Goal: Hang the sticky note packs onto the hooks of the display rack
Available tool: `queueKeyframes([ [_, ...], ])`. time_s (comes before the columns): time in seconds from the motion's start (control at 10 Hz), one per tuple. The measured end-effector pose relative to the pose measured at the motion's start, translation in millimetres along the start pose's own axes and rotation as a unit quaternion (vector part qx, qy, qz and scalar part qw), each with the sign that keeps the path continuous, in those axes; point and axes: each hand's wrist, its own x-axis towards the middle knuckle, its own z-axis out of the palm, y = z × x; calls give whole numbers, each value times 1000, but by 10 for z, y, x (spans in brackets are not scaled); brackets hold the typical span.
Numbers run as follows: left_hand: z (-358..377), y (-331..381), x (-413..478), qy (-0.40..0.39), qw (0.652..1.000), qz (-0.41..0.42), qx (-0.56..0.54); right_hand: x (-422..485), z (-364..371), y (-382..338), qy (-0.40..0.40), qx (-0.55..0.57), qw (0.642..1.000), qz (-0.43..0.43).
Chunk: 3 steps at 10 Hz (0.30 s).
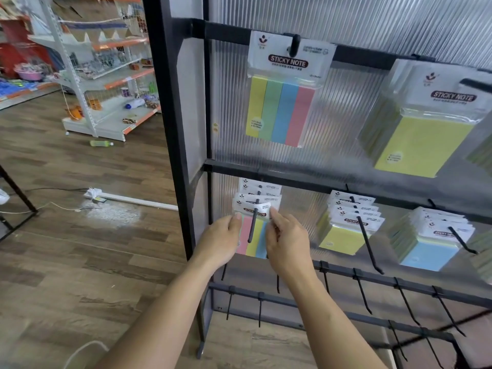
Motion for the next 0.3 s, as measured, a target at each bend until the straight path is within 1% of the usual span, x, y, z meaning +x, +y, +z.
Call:
queueKeyframes([
  [0.2,51,5,29,18,997,17,77,20,-35,15,-14,-16,1000,7],
  [0.3,27,-76,-75,41,987,5,153,-77,-108,39,-14,-21,1000,11],
])
